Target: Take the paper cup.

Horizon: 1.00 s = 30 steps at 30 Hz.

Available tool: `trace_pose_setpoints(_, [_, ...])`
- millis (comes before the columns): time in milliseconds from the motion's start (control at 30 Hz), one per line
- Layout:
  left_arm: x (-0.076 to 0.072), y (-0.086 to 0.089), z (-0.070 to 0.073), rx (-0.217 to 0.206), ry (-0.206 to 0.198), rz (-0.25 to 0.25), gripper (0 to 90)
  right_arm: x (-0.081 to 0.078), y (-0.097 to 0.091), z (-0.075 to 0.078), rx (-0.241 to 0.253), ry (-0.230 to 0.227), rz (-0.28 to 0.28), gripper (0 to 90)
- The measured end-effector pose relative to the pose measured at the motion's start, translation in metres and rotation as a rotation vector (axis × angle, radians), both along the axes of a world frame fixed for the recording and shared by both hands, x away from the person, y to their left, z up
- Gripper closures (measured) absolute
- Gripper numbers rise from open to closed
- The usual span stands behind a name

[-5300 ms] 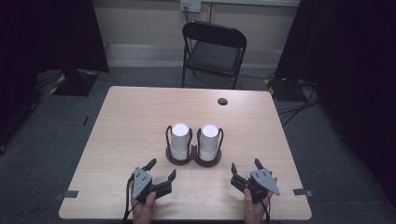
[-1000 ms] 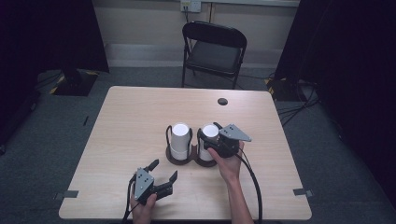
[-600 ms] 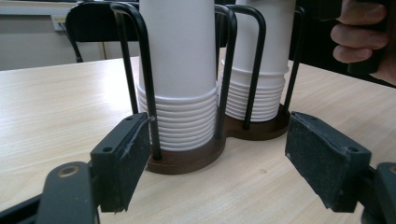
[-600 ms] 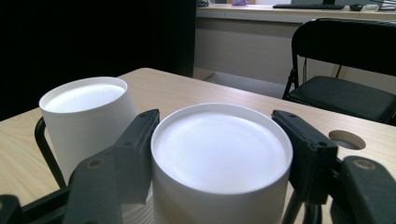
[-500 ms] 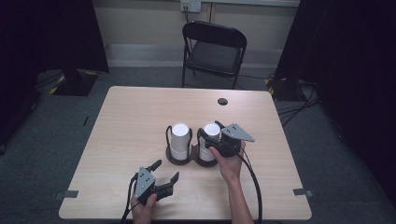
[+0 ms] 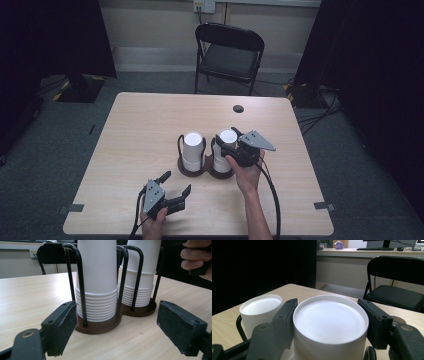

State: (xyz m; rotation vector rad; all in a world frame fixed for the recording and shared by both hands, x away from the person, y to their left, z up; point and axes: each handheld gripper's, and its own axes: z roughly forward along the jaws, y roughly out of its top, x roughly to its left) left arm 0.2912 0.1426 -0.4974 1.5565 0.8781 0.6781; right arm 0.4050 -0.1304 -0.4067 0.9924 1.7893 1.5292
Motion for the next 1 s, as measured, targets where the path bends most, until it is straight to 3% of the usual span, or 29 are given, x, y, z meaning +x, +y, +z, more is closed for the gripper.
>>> trace_pose_setpoints(367, [0.001,0.002,0.0,-0.026,0.013,0.005,15.8,-0.002,0.001,0.012,0.006,-0.025,0.003,35.1])
trace_pose_setpoints(800, [0.0,0.0,0.0,-0.005,0.002,0.022,16.1,-0.006,-0.002,0.023,0.007,-0.041,-0.004,35.3])
trace_pose_setpoints(1000, [0.002,0.002,0.0,-0.028,0.026,0.027,16.1,-0.007,-0.005,0.028,0.024,-0.049,-0.002,35.4])
